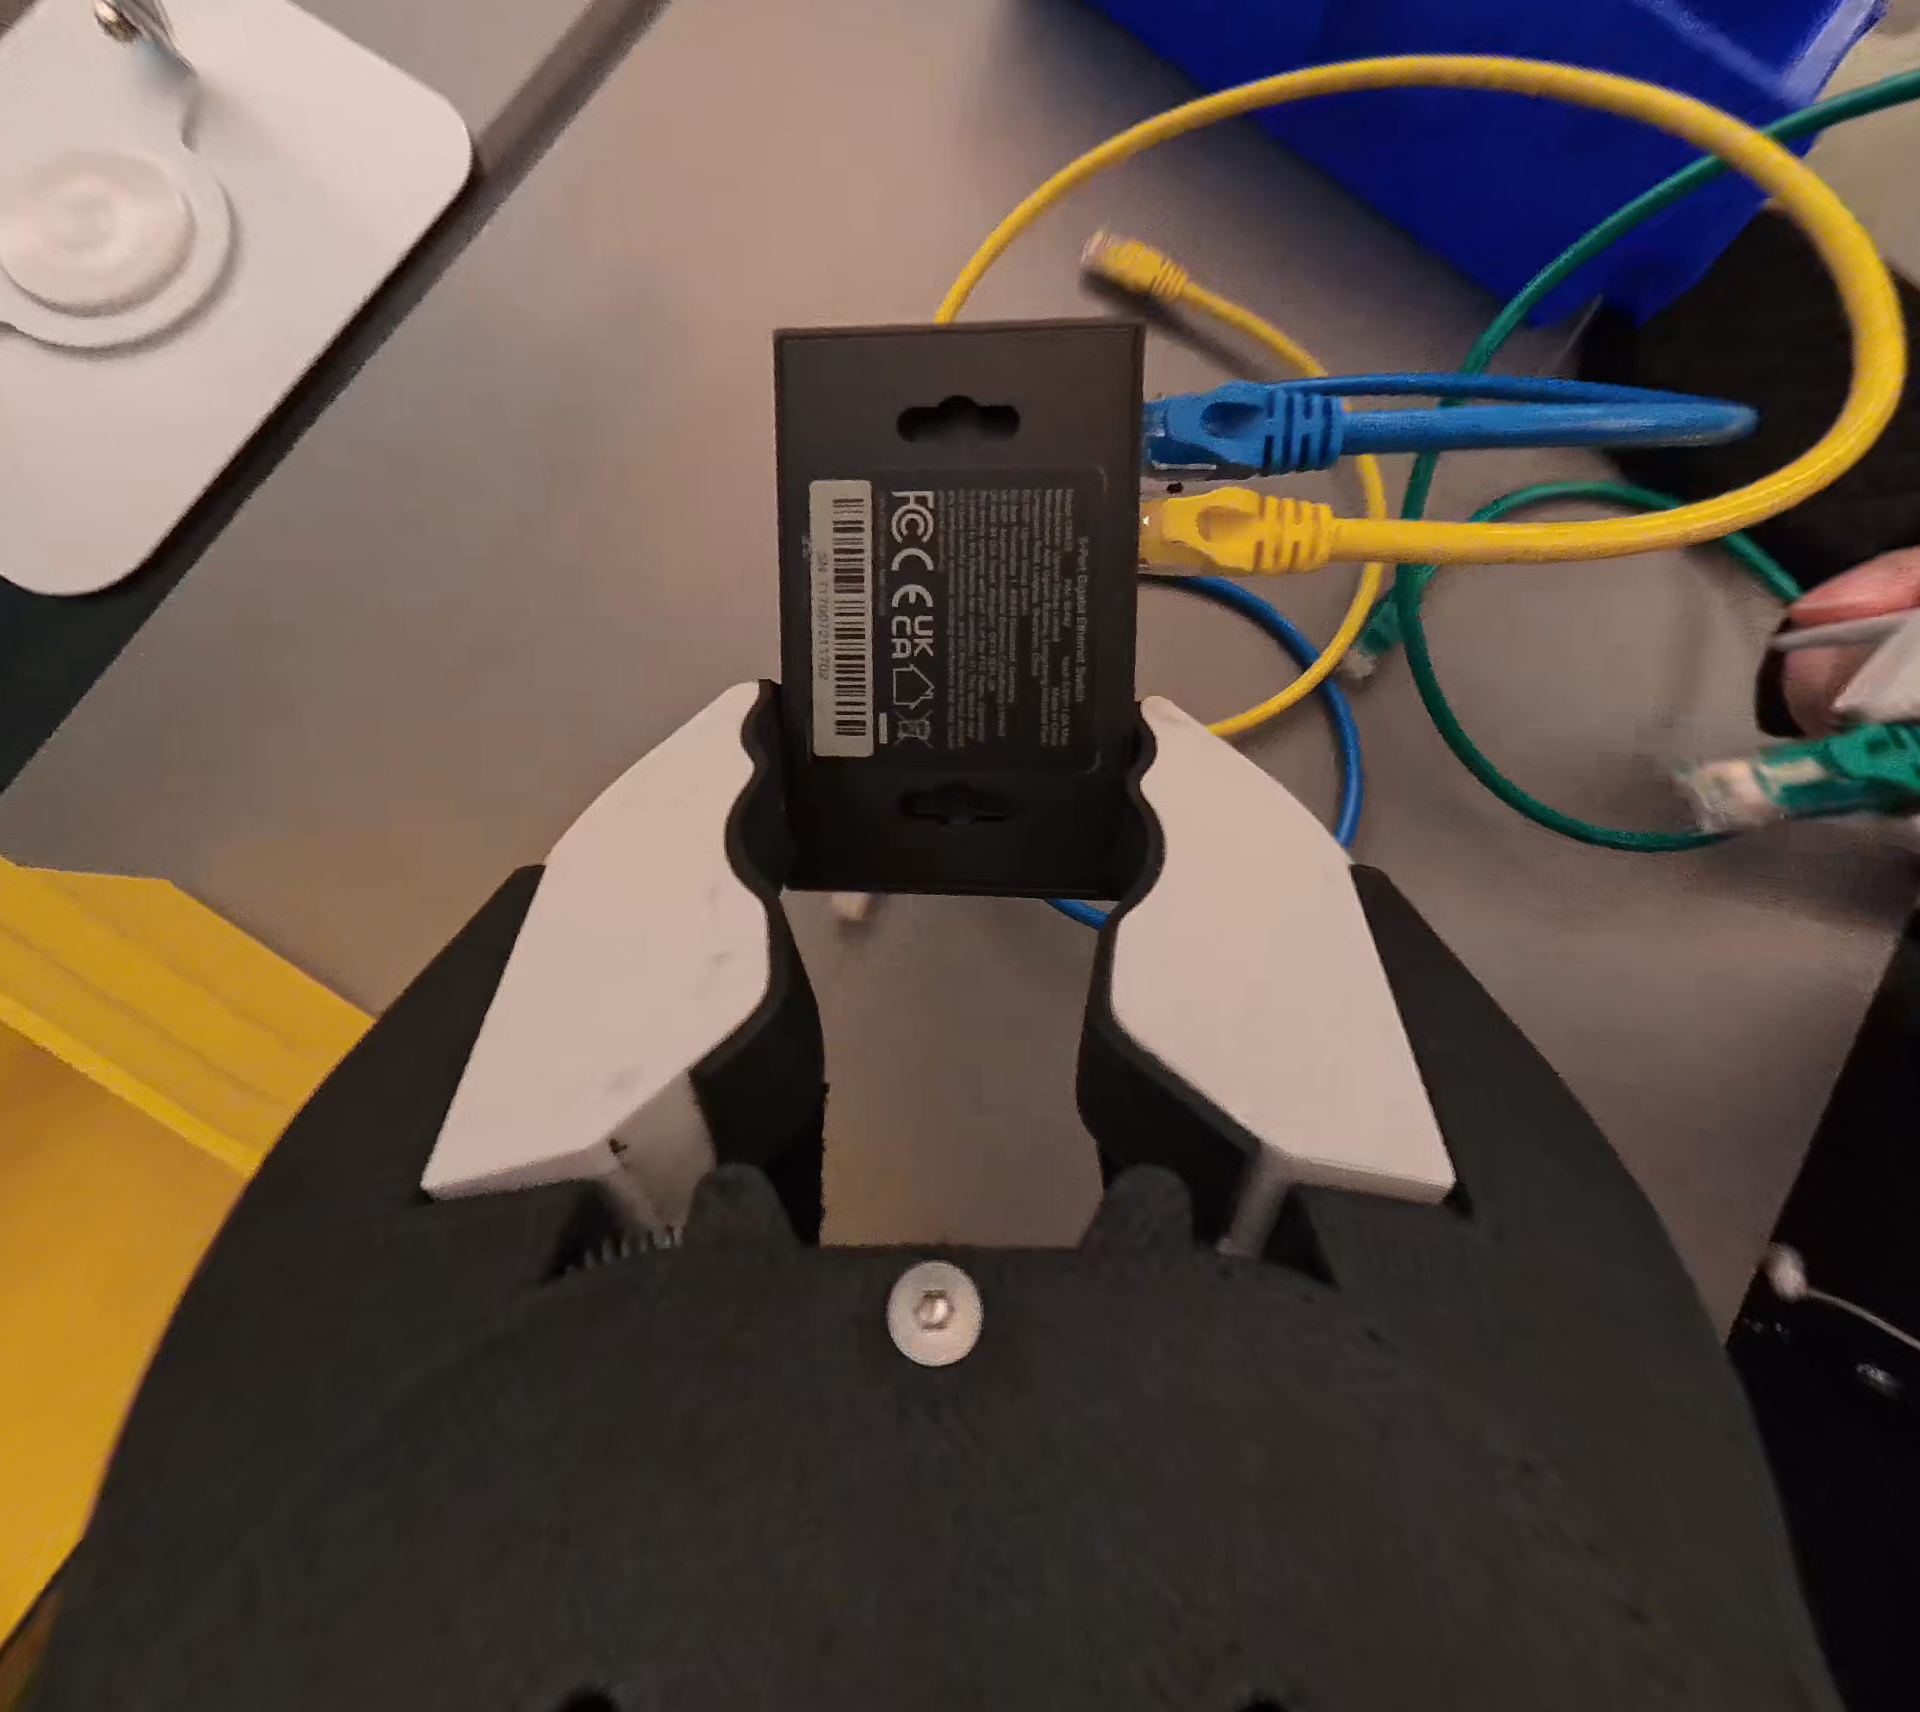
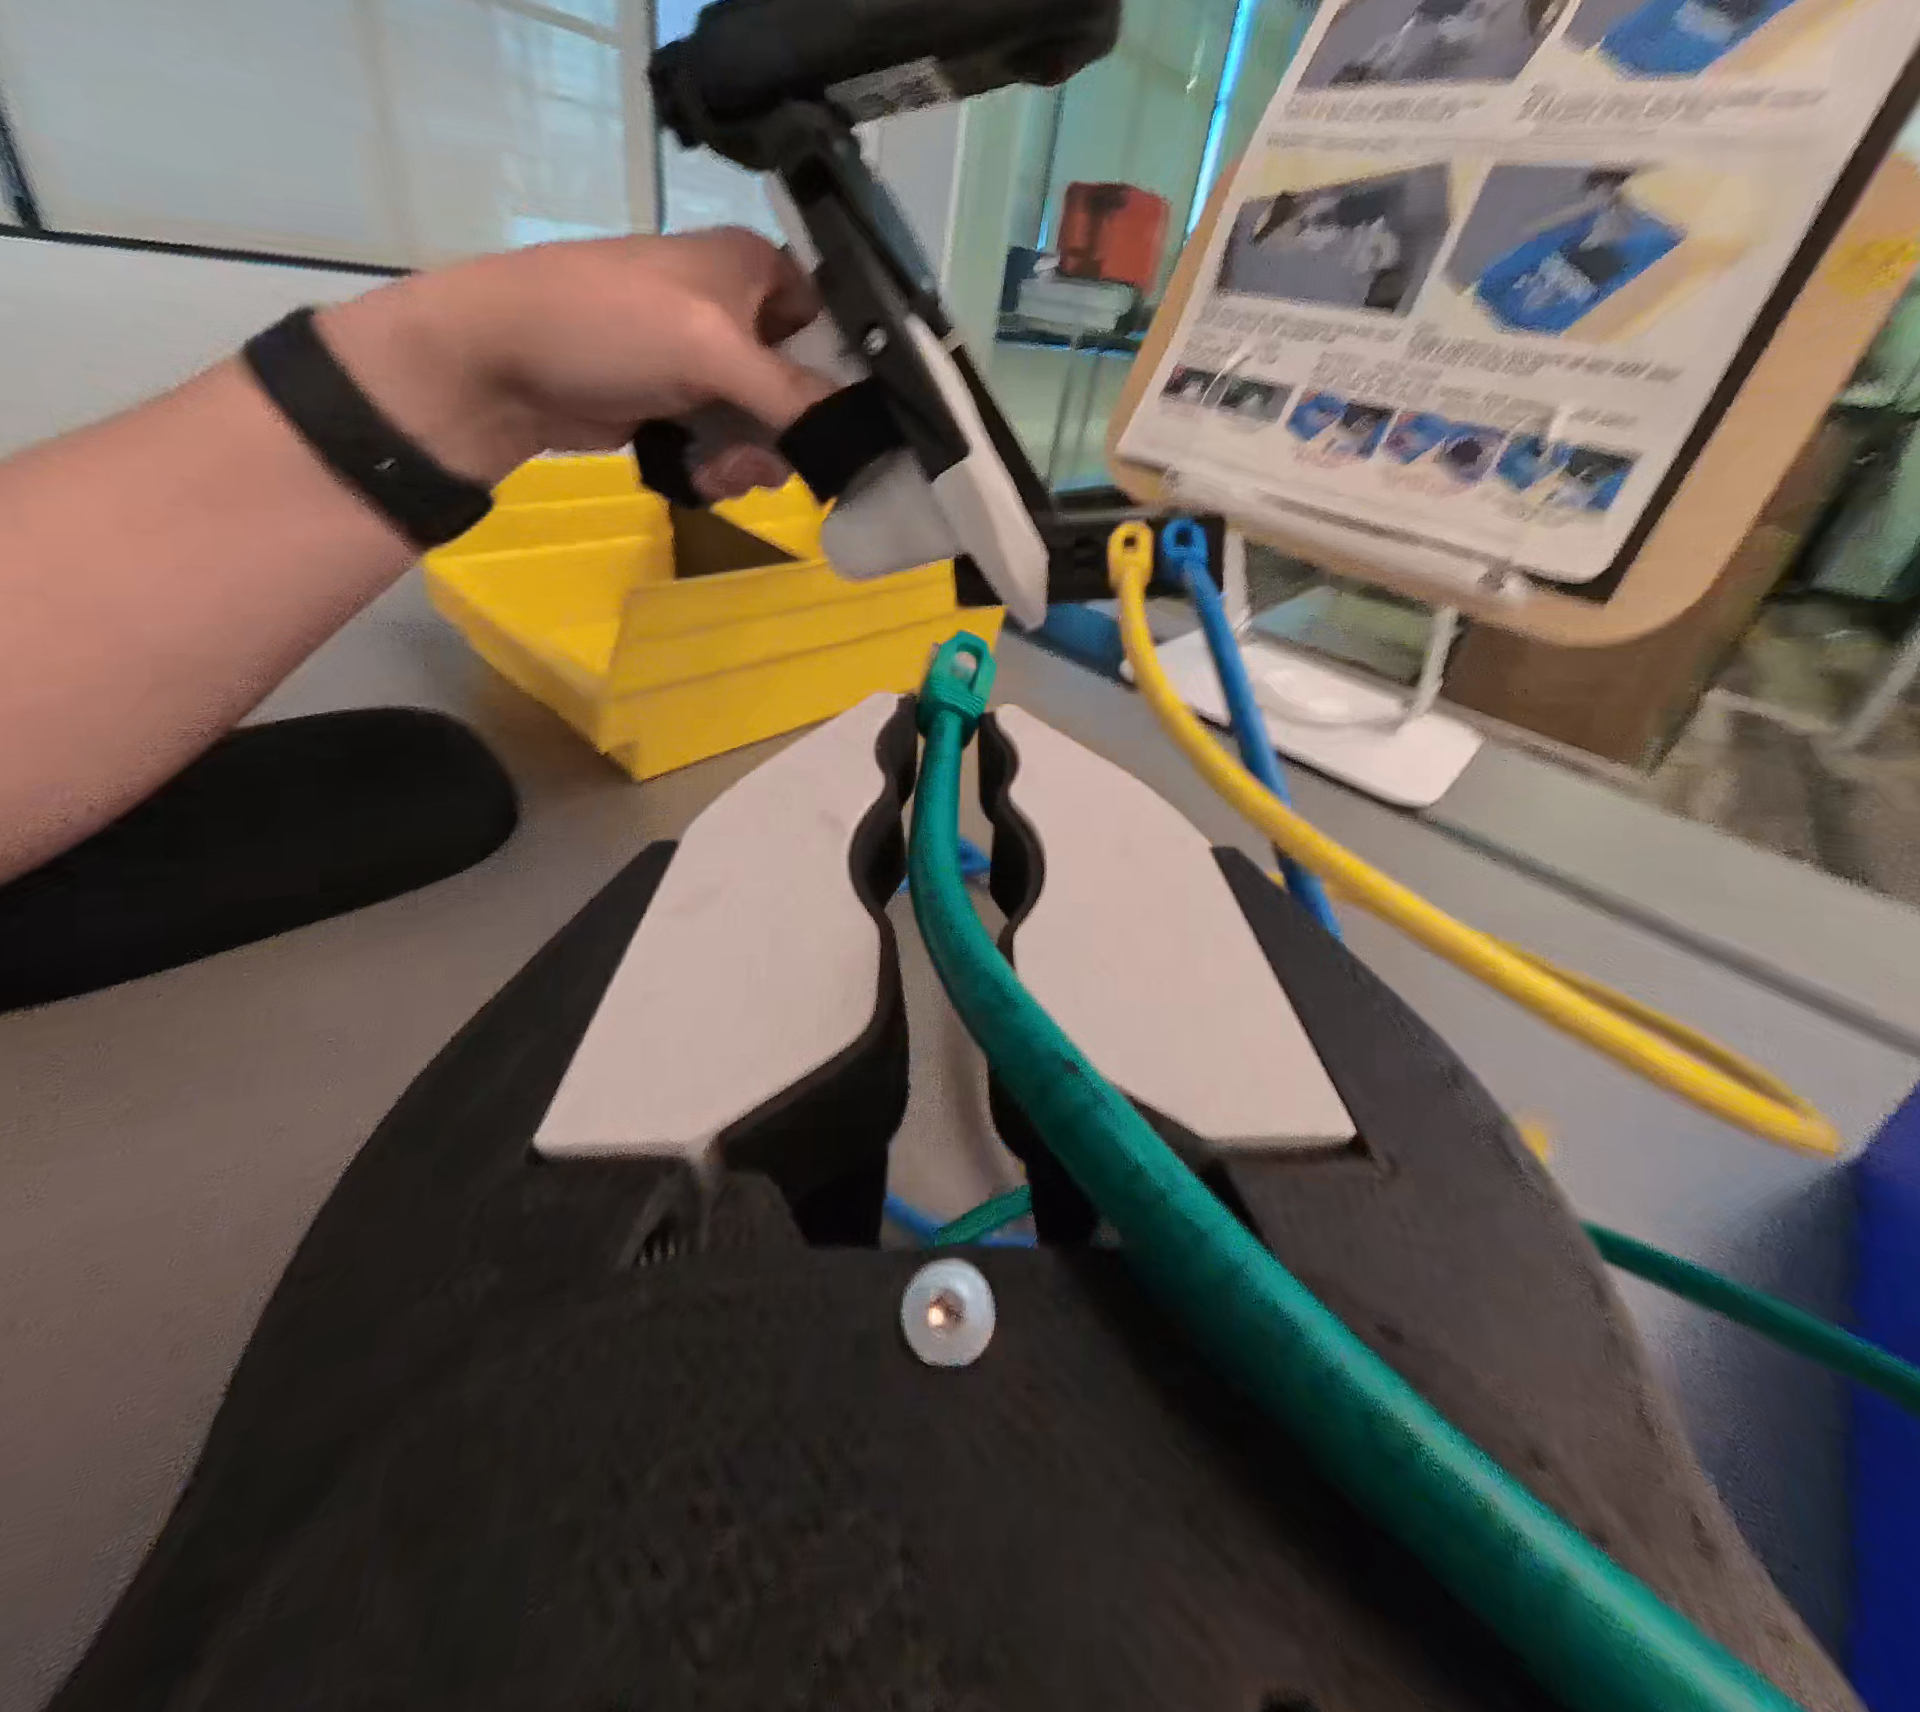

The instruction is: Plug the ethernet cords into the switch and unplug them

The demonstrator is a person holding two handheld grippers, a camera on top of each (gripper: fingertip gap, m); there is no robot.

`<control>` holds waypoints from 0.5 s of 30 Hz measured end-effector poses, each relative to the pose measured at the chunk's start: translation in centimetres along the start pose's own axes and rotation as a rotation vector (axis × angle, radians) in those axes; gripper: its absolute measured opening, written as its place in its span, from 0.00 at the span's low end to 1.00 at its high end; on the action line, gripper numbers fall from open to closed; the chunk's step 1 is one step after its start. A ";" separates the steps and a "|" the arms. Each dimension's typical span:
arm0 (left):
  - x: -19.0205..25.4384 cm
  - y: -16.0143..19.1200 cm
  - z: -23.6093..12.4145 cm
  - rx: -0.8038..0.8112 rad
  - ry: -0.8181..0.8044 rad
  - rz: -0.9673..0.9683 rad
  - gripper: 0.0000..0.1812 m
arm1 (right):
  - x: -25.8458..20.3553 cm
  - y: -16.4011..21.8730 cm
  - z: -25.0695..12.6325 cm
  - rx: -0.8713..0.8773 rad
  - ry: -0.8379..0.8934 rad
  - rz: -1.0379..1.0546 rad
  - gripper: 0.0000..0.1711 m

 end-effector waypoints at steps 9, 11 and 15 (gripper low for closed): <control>0.2 -1.1 -2.5 0.132 -0.051 0.039 0.33 | -0.1 -2.1 5.6 0.121 0.202 -0.345 0.07; 0.0 -0.9 -3.0 0.155 -0.024 0.027 0.33 | -0.4 -2.0 6.7 0.114 0.207 -0.408 0.07; -0.2 -0.8 -3.6 0.189 0.004 0.025 0.33 | -0.9 -2.2 8.3 0.154 0.269 -0.563 0.07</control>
Point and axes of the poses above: each gripper's, where its closed fingertips meet, z out along the fingers, y out of its underside, x = y × z across the jaws, the point moved 9 cm from there along -z, back along the fingers, and after that the axes turned 9 degrees about z, right-handed, at the moved point
